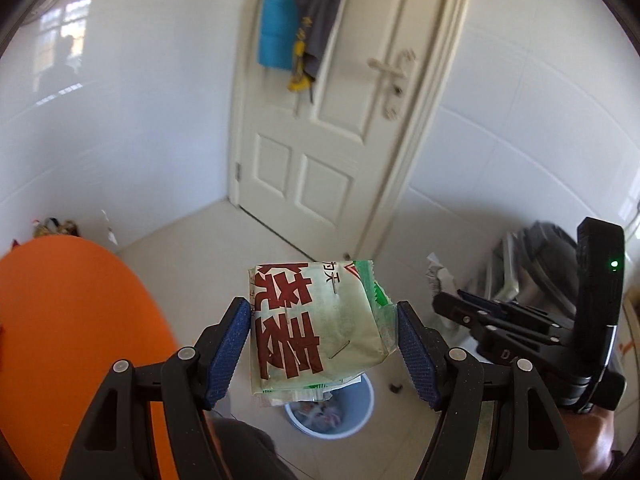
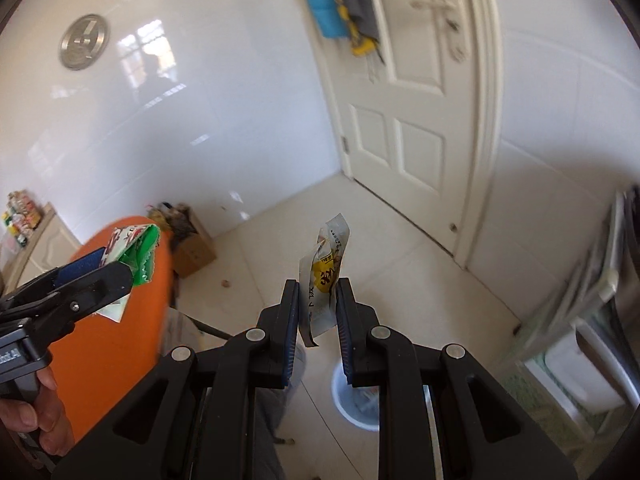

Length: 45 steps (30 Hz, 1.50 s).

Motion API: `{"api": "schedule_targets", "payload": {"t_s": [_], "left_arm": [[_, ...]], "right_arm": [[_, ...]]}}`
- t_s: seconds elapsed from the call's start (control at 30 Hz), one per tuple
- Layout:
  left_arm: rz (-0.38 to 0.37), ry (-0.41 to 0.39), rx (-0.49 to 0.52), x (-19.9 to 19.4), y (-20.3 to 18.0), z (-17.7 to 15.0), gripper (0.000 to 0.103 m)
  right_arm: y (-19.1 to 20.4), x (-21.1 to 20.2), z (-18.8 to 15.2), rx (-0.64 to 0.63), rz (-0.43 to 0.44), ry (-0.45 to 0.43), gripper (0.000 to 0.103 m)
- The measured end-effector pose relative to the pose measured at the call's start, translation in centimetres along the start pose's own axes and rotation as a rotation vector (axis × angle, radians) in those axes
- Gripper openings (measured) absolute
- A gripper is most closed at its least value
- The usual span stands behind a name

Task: Collect trash
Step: 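Carry the noodle bag and white packet to the blue bin and release both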

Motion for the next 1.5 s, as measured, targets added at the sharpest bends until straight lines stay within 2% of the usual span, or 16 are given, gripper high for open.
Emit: {"api": "schedule_targets", "payload": {"t_s": [0.13,0.27,0.5,0.57,0.6,0.63,0.67,0.7,0.77,0.83,0.9,1.17,1.5], "left_arm": [[-0.046,0.11,0.001,4.7,-1.3,-1.3,0.068],[-0.1,0.228,-0.048,9.0,-1.1,-2.9,0.068],[-0.152,0.388,-0.08,15.5,-1.0,-3.5,0.068],[-0.171,0.438,-0.096,18.2,-1.0,-2.9,0.069],[-0.172,0.464,-0.09,18.8,-1.0,-3.5,0.069],[-0.165,0.486,-0.084,19.6,-0.9,-3.6,0.07],[-0.162,0.506,-0.08,21.0,-1.0,-3.0,0.074],[-0.158,0.517,-0.077,21.8,-1.0,-2.7,0.077],[-0.124,0.521,-0.074,24.4,-1.2,-0.6,0.084],[-0.111,0.521,-0.08,24.5,-1.0,-0.4,0.084],[-0.089,0.51,-0.08,24.8,-1.5,-0.1,0.088],[0.03,0.394,-0.02,20.3,-3.1,-0.1,0.093],[0.104,0.248,-0.017,9.4,-3.0,-0.8,0.094]], "right_arm": [[-4.2,3.5,-2.3,0.067,-0.03,0.089,0.018],[-6.8,6.6,-4.1,0.129,-0.035,0.166,0.018],[-9.7,11.0,-6.4,0.208,-0.032,0.261,0.021],[-10.5,12.3,-7.1,0.226,-0.042,0.285,0.026],[-11.0,13.0,-7.5,0.235,-0.052,0.304,0.033],[-11.4,13.4,-7.9,0.245,-0.063,0.309,0.045],[-11.6,13.5,-8.0,0.255,-0.067,0.308,0.051],[-12.0,13.7,-8.2,0.27,-0.069,0.306,0.061],[-12.6,13.8,-8.5,0.284,-0.091,0.304,0.073],[-13.1,13.8,-8.6,0.298,-0.093,0.299,0.092],[-13.5,13.4,-8.4,0.304,-0.109,0.277,0.103],[-13.1,11.3,-7.3,0.321,-0.151,0.218,0.103],[-8.8,7.2,-3.9,0.262,-0.126,0.126,0.103]]}}
Point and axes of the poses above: each gripper's, at about its wrist camera, not at the fingertips, and x roughly the way its jaws point, y to its left, z to its top, the point moved 8 cm from there along x, roughly the way its jaws point, and after that the axes turned 7 degrees about x, right-handed, at the moved point
